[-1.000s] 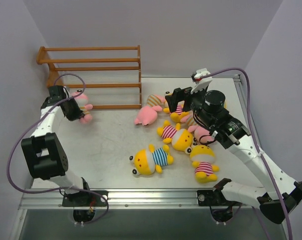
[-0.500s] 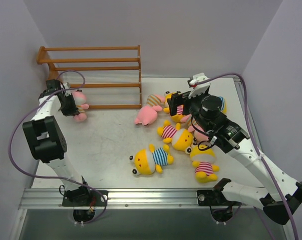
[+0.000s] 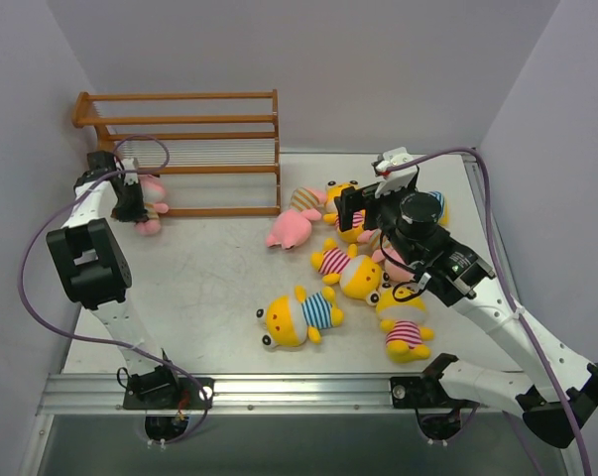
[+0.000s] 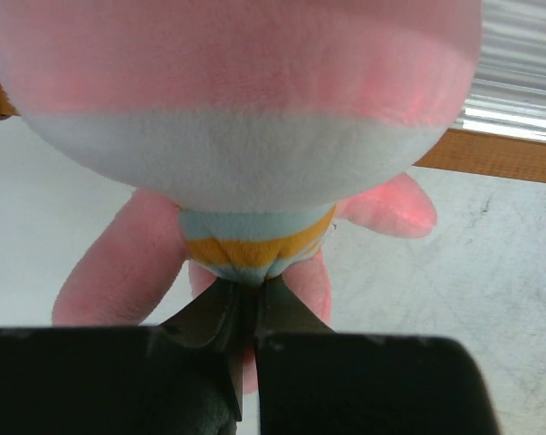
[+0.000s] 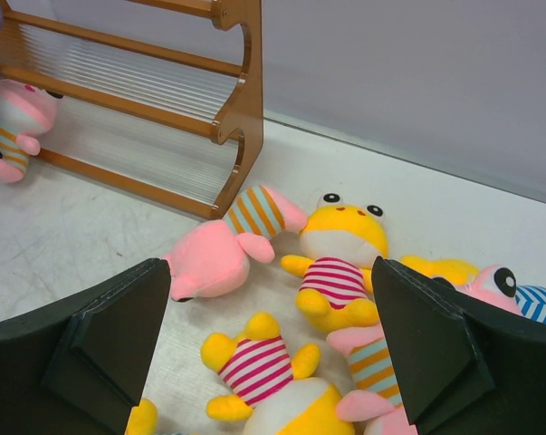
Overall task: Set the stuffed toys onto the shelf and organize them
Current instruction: Place the stuffed toy onto shelf
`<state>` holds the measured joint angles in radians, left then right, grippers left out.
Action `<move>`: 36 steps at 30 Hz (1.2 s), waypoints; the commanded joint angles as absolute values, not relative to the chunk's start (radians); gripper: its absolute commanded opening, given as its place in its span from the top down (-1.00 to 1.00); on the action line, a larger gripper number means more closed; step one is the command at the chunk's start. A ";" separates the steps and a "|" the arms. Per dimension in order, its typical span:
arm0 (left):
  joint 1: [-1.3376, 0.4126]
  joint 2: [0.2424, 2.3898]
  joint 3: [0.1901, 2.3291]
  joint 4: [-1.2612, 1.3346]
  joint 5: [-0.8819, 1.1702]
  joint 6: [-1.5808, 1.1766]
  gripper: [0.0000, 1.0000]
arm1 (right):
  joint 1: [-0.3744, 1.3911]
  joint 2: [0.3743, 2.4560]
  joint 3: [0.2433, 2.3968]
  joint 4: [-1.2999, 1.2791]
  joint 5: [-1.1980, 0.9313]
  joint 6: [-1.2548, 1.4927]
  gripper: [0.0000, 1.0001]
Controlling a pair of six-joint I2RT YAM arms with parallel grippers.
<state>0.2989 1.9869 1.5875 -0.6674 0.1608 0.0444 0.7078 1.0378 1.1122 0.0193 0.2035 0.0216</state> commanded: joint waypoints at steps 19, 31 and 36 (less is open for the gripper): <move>0.313 1.996 1.663 -0.520 0.078 0.126 0.45 | 0.713 1.068 1.109 0.058 0.207 0.009 -0.99; 0.313 2.005 1.667 -0.456 0.072 0.112 0.09 | 0.712 1.074 1.111 0.054 0.209 0.009 -0.99; 0.313 1.996 1.654 -0.442 0.067 0.107 -0.07 | 0.712 1.075 1.111 0.052 0.207 0.009 -0.99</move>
<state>0.3077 2.0071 1.6131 -0.5045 0.0746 0.1108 0.7078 1.0737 1.1084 0.0185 0.2028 0.0212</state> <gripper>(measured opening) 0.530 0.995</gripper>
